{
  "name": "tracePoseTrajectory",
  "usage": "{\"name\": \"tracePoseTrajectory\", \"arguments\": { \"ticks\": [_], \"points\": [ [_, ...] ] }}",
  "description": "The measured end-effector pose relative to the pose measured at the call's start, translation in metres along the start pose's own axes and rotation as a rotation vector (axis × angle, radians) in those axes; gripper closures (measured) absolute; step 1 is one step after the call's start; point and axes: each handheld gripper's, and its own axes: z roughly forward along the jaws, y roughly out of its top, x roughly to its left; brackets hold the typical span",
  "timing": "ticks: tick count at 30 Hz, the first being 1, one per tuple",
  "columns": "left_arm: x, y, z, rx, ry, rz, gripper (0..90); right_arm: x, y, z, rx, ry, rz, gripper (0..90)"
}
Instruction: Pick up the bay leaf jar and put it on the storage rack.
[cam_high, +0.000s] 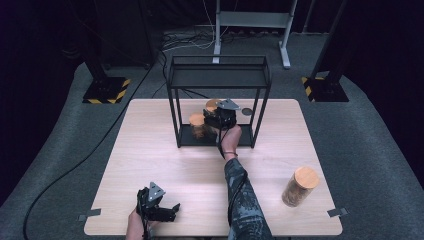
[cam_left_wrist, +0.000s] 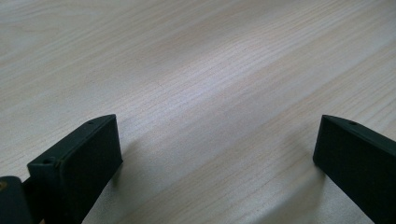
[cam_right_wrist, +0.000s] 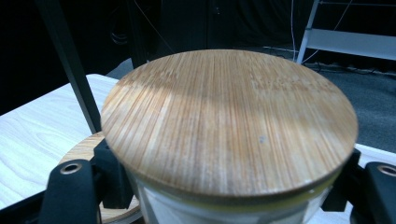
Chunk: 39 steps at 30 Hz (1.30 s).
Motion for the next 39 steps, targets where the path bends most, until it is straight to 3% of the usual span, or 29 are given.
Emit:
{"name": "tracePoseTrajectory", "arguments": {
  "ticks": [26, 31, 39],
  "points": [
    [0.0000, 0.0000, -0.0001, 0.001, -0.001, 0.002, 0.2, -0.0006, 0.0013, -0.0012, 0.017, 0.008, 0.000, 24.5],
    [0.0000, 0.0000, -0.0003, 0.003, -0.001, 0.007, 0.2, -0.0012, 0.0027, -0.0016, 0.038, 0.020, 0.015, 23.2],
    [0.0000, 0.0001, -0.0002, 0.004, -0.003, 0.007, 0.2, -0.0047, 0.0036, -0.0037, 0.140, 0.047, 0.061, 9.5]
  ]
}}
